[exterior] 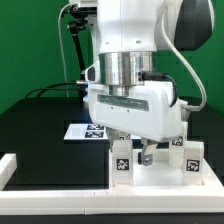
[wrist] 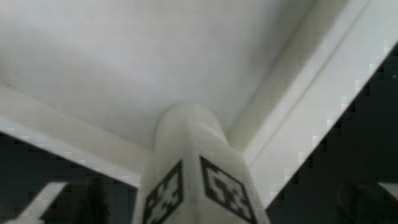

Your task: Assemble square table

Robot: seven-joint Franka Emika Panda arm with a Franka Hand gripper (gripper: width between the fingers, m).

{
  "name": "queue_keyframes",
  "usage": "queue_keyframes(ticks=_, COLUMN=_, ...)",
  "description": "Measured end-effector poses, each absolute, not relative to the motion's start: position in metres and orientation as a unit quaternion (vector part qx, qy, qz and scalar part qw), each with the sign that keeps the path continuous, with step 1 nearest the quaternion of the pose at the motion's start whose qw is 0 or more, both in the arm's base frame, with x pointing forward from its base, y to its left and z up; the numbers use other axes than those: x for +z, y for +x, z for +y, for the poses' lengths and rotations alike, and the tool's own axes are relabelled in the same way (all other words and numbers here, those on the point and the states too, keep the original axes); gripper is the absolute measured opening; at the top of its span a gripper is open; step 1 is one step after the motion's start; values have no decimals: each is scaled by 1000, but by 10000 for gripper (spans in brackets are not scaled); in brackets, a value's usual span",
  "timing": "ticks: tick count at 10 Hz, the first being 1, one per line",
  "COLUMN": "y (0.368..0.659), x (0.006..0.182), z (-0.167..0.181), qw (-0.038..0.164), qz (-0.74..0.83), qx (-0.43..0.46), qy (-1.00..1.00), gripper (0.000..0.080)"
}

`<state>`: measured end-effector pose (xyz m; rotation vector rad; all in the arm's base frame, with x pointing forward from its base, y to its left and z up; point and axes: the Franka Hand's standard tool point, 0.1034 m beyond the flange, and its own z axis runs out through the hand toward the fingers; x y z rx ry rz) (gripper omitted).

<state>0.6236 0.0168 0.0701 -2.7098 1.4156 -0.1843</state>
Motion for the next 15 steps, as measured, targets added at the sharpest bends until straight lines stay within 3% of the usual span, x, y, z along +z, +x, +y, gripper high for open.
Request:
queue_keyframes(ticks=5, y=629, x=72, z=9, qw=4, qz=154, qx=-85, qy=-984, gripper=649)
queue_keyframes(ticks=8, y=629, x=72, z=9, qw=6, qz=167, qx=-85, qy=-982, gripper=649)
queue_keyframes(ticks=9, y=629, x=72, z=9, qw=10, qz=204, qx=-85, qy=-975, gripper=524)
queue_keyframes(ticks=10, y=629, x=71, z=10, qw=13, qz=244, qx=-84, qy=-966, gripper=341)
queue_keyframes(ticks=11, y=629, x=71, z=9, qw=15, qz=276, qx=-84, qy=-957, gripper=291)
queue_keyframes(ticks=15, y=627, x=69, z=3, qw=38, qz=525, qx=-72, qy=-847, gripper=292)
